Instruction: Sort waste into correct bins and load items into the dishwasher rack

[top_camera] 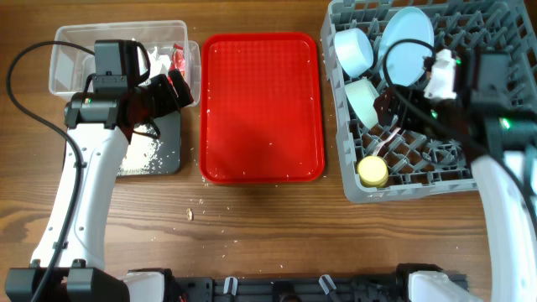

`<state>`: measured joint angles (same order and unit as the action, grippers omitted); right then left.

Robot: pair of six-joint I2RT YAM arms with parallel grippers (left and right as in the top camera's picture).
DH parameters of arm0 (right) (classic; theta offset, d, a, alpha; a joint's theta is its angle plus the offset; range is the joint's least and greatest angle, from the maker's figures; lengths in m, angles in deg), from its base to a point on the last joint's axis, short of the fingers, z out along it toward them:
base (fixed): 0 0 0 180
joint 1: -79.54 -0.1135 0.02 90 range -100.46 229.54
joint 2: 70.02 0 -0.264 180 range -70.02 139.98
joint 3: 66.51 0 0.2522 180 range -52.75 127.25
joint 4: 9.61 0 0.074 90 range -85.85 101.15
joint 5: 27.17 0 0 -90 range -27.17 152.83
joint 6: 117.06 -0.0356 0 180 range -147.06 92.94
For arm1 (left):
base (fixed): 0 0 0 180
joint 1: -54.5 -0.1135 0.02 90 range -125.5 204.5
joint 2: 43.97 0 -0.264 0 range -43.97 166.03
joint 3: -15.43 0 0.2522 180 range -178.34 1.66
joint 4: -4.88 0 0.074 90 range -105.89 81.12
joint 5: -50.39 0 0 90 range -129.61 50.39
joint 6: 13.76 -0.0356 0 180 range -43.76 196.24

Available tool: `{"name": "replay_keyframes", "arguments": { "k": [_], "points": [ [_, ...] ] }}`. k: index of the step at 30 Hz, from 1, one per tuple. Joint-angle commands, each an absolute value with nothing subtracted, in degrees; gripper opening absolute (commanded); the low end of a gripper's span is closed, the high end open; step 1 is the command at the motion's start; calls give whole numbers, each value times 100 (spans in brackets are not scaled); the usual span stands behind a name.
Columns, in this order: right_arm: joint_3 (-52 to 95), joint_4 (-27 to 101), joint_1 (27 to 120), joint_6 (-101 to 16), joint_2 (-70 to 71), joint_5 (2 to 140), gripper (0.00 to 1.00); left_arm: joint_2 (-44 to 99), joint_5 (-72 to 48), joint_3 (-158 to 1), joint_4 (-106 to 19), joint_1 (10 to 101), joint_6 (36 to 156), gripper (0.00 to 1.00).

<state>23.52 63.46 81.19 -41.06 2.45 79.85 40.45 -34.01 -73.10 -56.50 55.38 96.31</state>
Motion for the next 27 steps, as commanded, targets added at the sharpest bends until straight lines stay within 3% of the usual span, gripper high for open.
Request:
{"name": "replay_keyframes", "arguments": {
  "k": [1, 8, 12, 19, 27],
  "points": [
    [2461, 6341, 8102, -5227, -76, 8457, 100, 4056, -3436, -7356, -5652, 5508, 9644, 100],
    [2446, 6385, 8102, -5006, -26, 7869, 100, 4056, -3436, -7356, -5652, 5508, 9644, 100],
    [2354, 5719, 8091, -4490, -6, 8022, 100, 4056, -3436, -7356, -5652, 5508, 9644, 100],
    [1041, 3441, 7969, -3295, -586, 8221, 100, 4056, -3436, -7356, -5652, 5508, 9644, 100],
    [-3097, -574, 7960, -3389, -2883, 8221, 100, 4056, -3436, -7356, -5652, 5508, 9644, 100]
  ]
}}
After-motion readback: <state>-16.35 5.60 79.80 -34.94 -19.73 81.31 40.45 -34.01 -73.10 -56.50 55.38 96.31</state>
